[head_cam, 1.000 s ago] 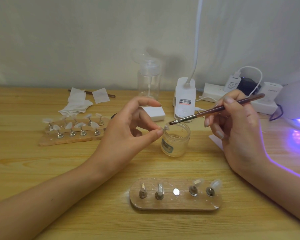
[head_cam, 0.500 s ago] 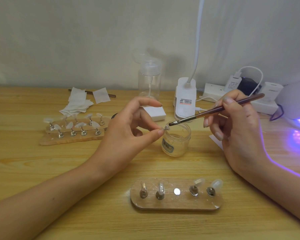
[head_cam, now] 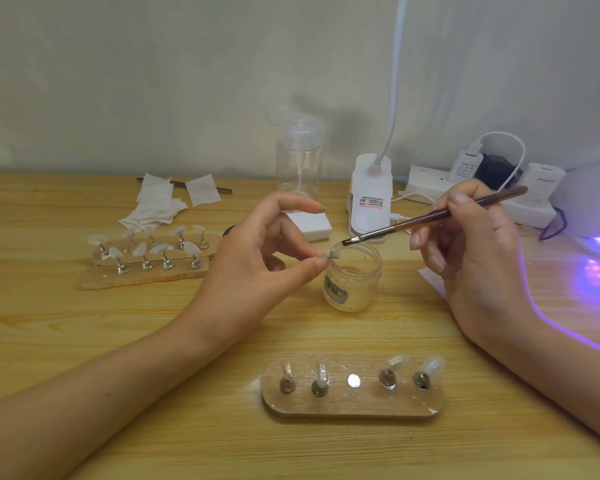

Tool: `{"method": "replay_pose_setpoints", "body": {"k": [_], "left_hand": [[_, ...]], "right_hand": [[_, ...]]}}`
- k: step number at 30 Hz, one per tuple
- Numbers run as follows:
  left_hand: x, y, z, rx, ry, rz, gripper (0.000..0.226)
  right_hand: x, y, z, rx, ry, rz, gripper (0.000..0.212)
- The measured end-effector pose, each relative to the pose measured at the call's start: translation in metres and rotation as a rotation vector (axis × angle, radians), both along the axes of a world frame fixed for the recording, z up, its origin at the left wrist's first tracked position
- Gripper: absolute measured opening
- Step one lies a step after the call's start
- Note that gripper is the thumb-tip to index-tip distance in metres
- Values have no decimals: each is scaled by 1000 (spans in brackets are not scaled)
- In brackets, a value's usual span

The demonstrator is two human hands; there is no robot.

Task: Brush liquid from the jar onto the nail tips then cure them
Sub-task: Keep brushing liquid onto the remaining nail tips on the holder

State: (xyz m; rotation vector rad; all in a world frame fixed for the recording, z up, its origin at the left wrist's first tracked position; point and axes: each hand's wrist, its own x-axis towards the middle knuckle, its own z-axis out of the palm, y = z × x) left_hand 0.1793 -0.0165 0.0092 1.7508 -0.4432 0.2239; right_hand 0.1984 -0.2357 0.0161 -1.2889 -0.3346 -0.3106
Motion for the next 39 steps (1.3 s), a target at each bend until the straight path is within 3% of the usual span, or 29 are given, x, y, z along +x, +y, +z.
{"method": "replay_pose_setpoints", "body": {"k": [4,33,39], "left_hand": [[0,0,0,-11,6,-5,44],[0,-1,0,-16,3,2,44],[1,0,0,-18,1,-6,45]], "right_hand": [[-1,2,-1,-87,-2,30,19],[-2,0,-1,-35,9,-36,20],[0,1,-3,-101,19,4,20]]}}
